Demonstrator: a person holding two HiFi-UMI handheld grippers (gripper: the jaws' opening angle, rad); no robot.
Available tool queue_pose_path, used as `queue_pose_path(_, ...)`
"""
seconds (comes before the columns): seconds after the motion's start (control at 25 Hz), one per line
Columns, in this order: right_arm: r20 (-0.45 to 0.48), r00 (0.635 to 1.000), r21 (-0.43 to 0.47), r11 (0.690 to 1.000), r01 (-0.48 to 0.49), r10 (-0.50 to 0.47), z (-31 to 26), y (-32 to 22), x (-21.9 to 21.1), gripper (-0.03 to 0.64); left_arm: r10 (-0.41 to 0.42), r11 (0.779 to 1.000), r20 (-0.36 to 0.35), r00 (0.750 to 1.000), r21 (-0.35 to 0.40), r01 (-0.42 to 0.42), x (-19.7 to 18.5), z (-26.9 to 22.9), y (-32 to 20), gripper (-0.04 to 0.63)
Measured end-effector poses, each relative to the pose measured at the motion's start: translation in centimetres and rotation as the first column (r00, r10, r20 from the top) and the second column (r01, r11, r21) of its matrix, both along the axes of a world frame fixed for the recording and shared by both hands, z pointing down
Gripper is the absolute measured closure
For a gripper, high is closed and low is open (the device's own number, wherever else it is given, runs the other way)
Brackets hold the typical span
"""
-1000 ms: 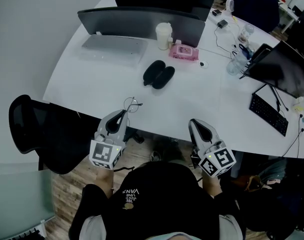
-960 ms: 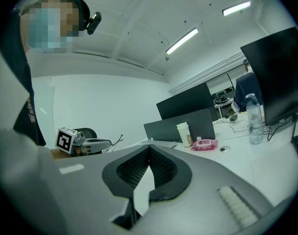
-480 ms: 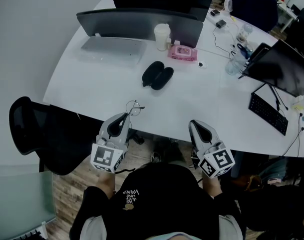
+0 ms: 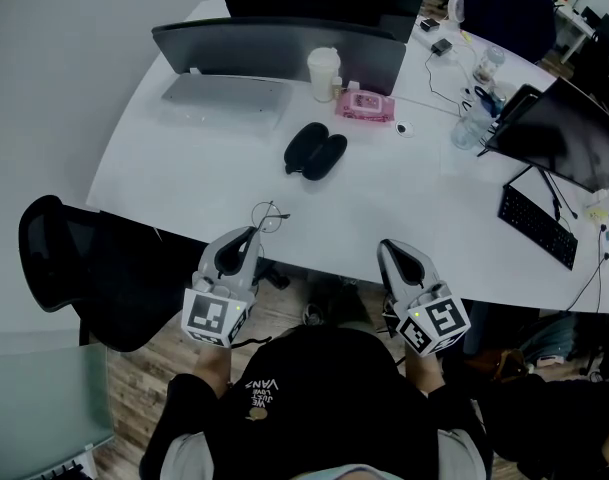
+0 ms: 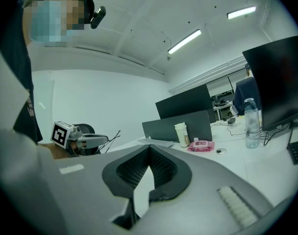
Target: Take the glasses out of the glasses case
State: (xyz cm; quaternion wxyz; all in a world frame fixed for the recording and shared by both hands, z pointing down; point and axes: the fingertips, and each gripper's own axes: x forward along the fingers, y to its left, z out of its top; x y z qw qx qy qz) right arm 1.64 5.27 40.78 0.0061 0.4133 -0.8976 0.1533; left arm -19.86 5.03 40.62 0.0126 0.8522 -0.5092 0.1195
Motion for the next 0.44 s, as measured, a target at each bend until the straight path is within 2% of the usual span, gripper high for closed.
queue_pose_path(0.44,-0.004,1.0,-0.007,1.0,0.003,-0.003,0.35,-0.97,-0.36,0.617,-0.01,1.0,-0.001,1.0,-0.016,0.01,-0.44,0.55,-0.93,0.586)
